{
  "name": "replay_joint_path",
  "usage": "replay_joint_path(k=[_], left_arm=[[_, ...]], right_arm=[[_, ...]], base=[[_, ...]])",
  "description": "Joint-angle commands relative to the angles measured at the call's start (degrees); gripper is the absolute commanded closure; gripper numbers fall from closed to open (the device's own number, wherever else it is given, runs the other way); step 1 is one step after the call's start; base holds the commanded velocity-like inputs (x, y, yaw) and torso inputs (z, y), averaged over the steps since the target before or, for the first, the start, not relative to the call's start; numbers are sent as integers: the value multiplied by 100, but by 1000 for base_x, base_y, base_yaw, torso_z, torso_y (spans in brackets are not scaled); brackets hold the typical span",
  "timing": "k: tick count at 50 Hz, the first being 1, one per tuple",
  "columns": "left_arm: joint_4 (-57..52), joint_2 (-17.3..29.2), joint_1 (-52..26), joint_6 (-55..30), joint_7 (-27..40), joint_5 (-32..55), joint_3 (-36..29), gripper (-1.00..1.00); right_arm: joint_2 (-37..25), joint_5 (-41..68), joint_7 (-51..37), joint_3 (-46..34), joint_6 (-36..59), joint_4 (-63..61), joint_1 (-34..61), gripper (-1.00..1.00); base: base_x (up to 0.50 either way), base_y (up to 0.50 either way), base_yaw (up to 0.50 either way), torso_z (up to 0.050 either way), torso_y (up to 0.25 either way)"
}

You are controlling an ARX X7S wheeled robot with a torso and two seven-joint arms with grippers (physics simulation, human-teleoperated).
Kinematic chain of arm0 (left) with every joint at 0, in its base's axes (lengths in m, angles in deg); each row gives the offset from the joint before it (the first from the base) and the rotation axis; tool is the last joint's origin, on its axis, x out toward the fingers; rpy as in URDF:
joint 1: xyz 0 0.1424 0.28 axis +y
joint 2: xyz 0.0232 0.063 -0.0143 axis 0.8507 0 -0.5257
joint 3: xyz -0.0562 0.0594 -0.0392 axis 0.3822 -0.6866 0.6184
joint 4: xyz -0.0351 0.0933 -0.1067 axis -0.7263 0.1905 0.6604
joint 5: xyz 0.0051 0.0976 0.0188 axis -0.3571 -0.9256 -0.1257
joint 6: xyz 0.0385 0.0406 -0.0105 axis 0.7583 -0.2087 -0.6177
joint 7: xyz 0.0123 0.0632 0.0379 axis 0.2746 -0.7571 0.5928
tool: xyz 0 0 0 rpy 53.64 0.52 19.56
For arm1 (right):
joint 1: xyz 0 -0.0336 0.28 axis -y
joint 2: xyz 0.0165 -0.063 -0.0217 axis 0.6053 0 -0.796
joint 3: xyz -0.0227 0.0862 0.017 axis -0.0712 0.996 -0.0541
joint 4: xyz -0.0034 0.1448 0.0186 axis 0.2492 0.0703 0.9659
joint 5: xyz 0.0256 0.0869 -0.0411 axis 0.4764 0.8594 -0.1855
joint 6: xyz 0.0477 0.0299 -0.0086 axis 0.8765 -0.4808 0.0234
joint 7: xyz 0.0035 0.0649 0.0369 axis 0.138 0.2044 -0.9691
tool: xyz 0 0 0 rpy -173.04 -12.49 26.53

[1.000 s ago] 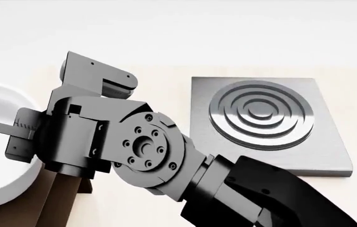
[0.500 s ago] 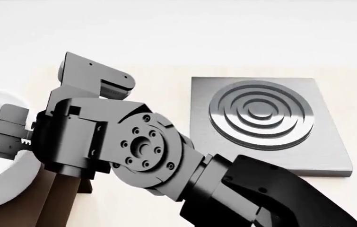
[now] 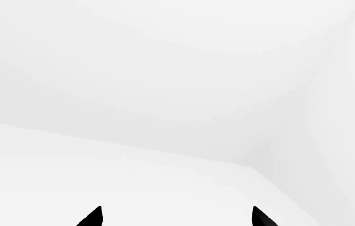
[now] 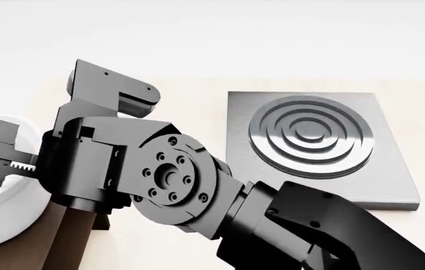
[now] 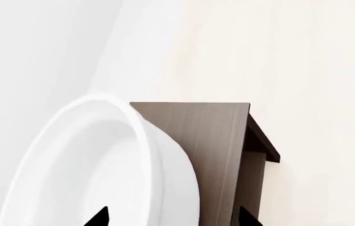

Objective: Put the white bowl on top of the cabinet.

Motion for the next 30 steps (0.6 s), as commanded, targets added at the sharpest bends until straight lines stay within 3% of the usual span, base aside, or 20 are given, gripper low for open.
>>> replay_joint_path(k=[1,13,30], left_arm=[[-9,12,-6,-14,14,-1,-4,-100],[-26,10,1,-12,17,-11,-14,-100],[-23,12,-24,-24,29,-41,-40,-100]], right_arm=[[-153,-92,-323,-39,-300,-238,32,-100],[-358,-154,-884,78,-670,-1160,20,-100],[-539,-298,-936,245,-678,-1948,285,-100]], base=[[0,0,0,0,0],[0,0,0,0,0],[0,0,0,0,0]])
